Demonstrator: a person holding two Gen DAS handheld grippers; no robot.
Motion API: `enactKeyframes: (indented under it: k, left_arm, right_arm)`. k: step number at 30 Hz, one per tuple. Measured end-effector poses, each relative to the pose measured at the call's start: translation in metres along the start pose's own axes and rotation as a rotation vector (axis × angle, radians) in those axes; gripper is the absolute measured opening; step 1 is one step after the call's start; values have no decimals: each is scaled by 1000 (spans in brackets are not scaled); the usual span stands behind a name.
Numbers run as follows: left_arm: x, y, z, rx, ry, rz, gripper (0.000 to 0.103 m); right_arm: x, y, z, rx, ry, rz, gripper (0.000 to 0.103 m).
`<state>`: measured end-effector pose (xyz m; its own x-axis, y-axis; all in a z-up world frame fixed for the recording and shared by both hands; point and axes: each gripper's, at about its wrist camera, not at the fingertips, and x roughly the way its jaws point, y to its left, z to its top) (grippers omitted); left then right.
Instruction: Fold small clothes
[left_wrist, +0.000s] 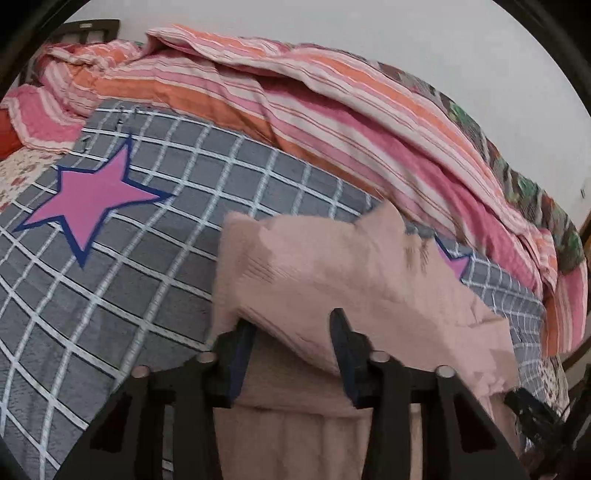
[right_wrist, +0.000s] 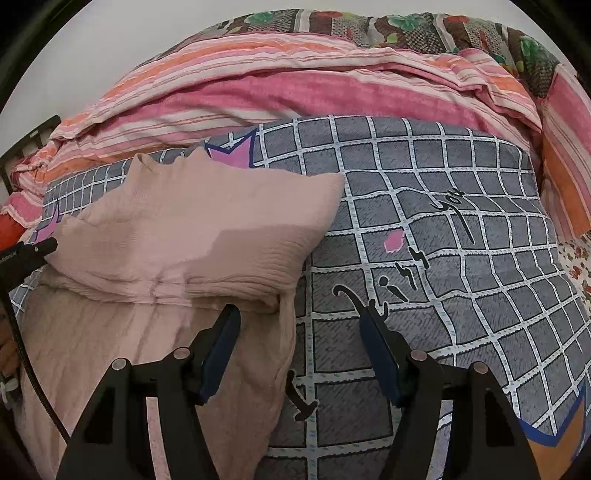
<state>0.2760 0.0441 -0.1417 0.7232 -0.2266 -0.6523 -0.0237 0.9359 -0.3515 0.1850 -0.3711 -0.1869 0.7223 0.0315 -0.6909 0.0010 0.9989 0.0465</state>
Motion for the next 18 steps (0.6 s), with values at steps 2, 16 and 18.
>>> enactKeyframes:
  k: [2,16,18]
  left_arm:
    - [4,2,3,-10,4,1,7]
    - [3,9,-6,80,41,57,11]
    - [-2,9,-5,87,26,44,14]
  right_arm:
    - [-2,0,0,-4,-5,19,66]
    - [6,9,14,-10,-24,-2,66]
    - [12,3,13,23,9,-9,66]
